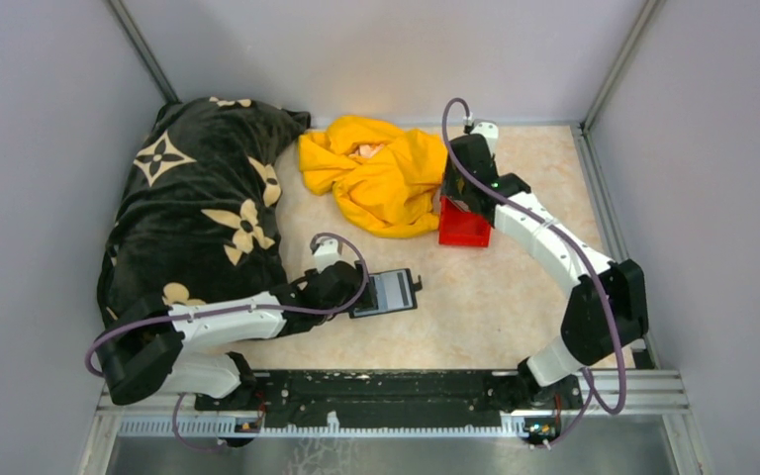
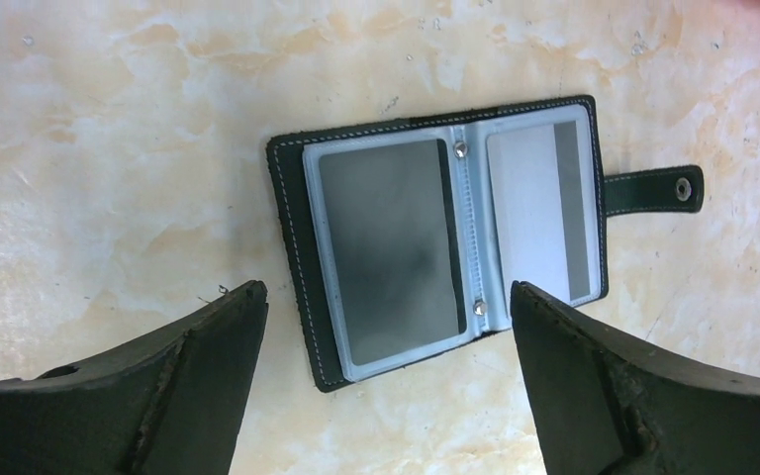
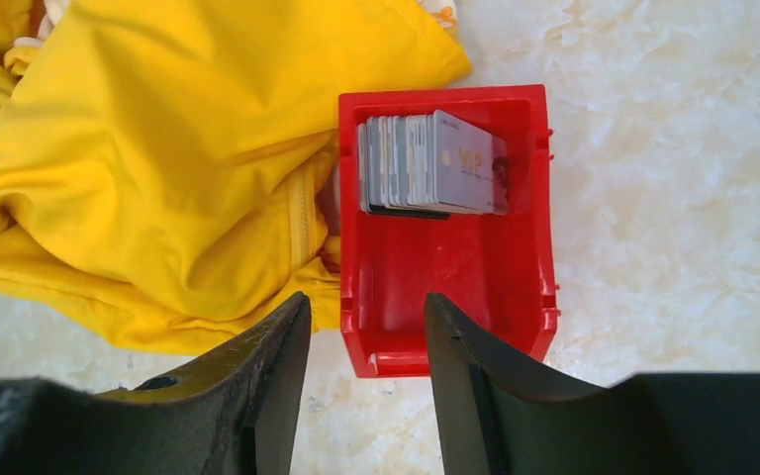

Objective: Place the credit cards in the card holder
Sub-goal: Pick up the credit card from the storage box.

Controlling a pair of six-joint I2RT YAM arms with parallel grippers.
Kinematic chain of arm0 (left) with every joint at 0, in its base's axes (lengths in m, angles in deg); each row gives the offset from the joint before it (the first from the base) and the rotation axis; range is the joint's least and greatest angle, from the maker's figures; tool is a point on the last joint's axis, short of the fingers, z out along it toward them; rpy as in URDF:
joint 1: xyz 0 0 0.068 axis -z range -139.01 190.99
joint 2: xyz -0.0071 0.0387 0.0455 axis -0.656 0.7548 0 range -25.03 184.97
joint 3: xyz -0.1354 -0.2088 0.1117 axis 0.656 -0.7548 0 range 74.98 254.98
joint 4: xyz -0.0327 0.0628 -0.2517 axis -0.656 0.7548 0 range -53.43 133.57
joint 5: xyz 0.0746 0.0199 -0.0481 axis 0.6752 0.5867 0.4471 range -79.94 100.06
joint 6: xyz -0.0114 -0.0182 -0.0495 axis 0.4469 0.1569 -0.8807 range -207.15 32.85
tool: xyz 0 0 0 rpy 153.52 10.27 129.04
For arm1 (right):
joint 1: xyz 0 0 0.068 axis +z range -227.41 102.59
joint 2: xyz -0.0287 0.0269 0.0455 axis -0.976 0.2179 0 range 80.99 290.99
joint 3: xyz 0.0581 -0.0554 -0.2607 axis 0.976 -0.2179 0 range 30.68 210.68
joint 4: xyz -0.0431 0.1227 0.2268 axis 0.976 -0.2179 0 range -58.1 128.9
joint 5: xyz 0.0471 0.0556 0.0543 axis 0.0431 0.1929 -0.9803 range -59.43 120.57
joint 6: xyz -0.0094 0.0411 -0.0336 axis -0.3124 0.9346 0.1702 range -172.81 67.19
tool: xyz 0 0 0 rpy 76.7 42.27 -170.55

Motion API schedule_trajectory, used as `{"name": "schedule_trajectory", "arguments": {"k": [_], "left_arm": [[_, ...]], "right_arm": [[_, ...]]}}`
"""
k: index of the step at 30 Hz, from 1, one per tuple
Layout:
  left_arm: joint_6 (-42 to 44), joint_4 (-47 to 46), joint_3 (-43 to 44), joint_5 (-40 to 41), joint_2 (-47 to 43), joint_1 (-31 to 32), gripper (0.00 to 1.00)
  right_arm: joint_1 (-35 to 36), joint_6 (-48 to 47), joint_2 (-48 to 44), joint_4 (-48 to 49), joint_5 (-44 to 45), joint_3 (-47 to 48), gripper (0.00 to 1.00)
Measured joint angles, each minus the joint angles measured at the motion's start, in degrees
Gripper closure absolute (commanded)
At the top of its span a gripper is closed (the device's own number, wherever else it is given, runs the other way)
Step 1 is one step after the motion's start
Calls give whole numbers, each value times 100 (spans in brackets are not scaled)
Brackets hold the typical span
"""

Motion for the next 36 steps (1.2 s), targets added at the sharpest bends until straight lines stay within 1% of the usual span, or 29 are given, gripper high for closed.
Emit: {"name": "schedule_trajectory", "arguments": {"k": [6, 15, 22, 36], "left_arm": [[74, 0, 0, -136, -52, -232, 1], [142, 2, 0, -249, -85, -330, 1], [144, 4, 0, -251, -94, -337, 1], [168, 0, 0, -356, 0, -407, 2]], "right_arm": [[-354, -125, 402, -4, -234, 310, 53], [-944, -203, 1272, 72, -597, 527, 53], [-1128, -243, 1762, 109, -802, 859, 53], [-1445, -186, 2280, 323, -1298, 955, 53]]}}
